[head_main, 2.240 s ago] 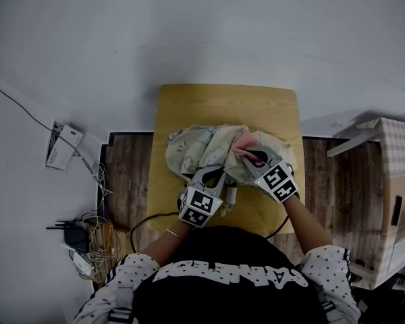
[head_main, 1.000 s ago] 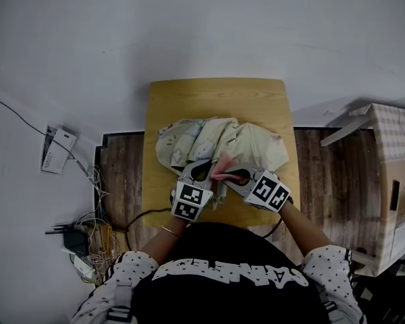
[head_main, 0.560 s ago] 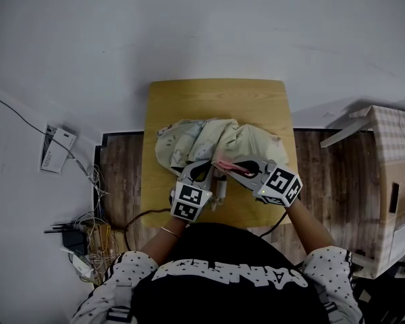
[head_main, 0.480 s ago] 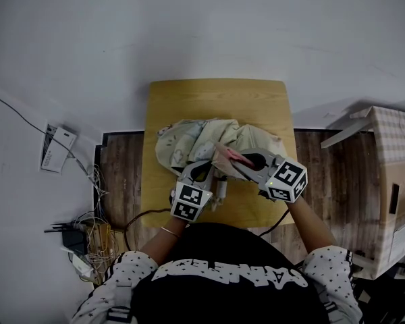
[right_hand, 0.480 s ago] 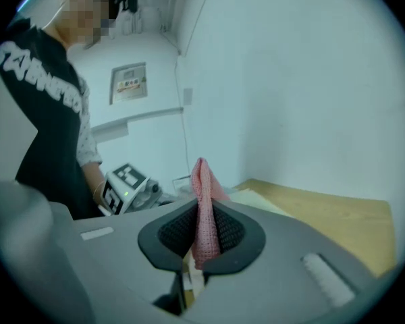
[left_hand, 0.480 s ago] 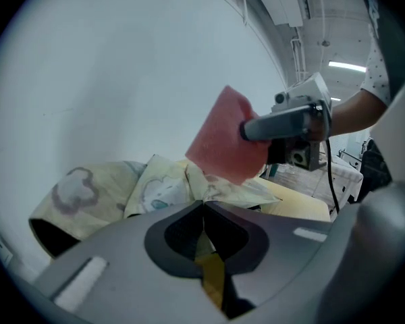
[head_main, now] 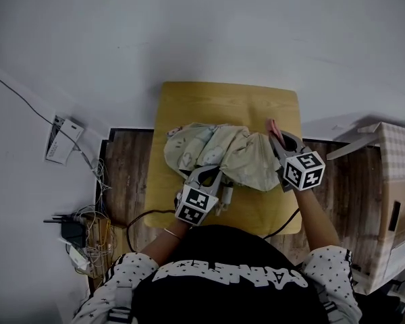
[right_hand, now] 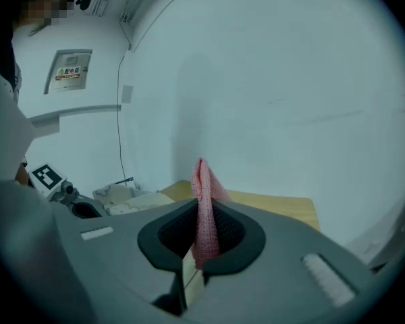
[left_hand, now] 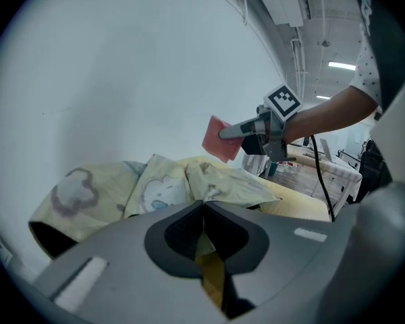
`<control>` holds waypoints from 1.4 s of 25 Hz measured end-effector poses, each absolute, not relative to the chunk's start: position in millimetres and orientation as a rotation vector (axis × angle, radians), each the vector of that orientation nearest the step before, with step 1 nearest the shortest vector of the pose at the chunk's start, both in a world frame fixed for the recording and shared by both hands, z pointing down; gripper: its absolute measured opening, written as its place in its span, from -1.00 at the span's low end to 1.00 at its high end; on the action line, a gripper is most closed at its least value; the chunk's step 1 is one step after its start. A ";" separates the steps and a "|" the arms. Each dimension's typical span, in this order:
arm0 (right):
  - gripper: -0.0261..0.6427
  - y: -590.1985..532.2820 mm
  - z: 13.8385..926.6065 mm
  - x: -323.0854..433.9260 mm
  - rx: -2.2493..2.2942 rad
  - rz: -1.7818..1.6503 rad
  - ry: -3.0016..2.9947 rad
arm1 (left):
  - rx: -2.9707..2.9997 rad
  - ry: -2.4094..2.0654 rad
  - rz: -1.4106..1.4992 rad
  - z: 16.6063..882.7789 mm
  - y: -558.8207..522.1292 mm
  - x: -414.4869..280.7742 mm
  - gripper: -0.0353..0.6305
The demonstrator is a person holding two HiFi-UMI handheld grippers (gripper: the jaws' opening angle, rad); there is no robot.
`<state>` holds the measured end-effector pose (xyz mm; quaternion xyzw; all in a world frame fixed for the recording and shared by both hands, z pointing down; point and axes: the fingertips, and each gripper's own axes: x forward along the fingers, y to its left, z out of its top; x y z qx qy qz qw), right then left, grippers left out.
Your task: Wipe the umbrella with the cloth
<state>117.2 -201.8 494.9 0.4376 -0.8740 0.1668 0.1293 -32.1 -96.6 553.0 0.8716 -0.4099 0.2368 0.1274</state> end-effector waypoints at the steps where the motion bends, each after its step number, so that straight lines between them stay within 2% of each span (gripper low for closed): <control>1: -0.82 -202.2 500.1 114.2 1.249 0.474 -2.529 | 2.536 -1.192 0.691 553.2 -97.0 -32.9 -0.88; 13: -0.82 -154.3 563.3 50.3 0.682 0.223 -2.399 | 2.525 -1.183 0.694 556.4 -97.1 -34.7 -0.88; 35: -0.82 -69.7 585.2 45.7 0.493 0.286 -2.391 | 2.530 -1.168 0.695 557.4 -95.0 -34.6 -0.88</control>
